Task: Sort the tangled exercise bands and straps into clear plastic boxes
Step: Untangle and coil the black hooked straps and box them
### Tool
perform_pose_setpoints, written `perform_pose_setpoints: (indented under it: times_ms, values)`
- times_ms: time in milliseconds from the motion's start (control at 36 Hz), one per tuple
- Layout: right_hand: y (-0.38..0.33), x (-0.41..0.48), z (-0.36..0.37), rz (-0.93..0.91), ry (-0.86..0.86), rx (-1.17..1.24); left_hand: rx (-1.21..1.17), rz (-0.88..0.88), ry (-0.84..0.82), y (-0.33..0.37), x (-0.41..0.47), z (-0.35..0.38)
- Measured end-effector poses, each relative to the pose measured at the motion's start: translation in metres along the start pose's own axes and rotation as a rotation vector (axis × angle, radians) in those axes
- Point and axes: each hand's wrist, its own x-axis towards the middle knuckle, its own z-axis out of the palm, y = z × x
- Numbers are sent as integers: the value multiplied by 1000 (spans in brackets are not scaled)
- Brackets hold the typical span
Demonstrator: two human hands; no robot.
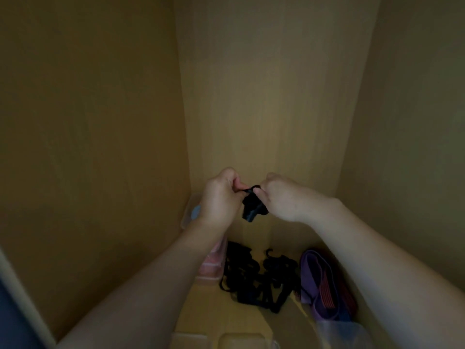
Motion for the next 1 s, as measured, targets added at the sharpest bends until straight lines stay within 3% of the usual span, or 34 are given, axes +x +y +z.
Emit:
perform_pose_setpoints:
  times_ms: [139, 333, 472, 528, 667, 833, 1000]
  values:
    - [10, -2, 7, -34, -97, 24, 41, 44, -154, 0, -2, -2]
    - [7, -18, 10, -17, -300, -176, 71, 125, -294, -13, -18, 9]
    - [11, -29, 26, -22, -374, -209, -83, 14, -586, -19, -34, 14]
    - [11, -33, 36, -9, -397, -183, -141, -31, -620, -27, -44, 20]
    - [23, -43, 63, 84, -349, 52, -130, -136, -569, -41, -63, 33]
    - [37, -69, 88, 150, -9, 444, -223, -251, -481, -34, -86, 41]
    - [44, -88, 104, 36, 7, 818, -255, -325, -408, -19, -105, 39]
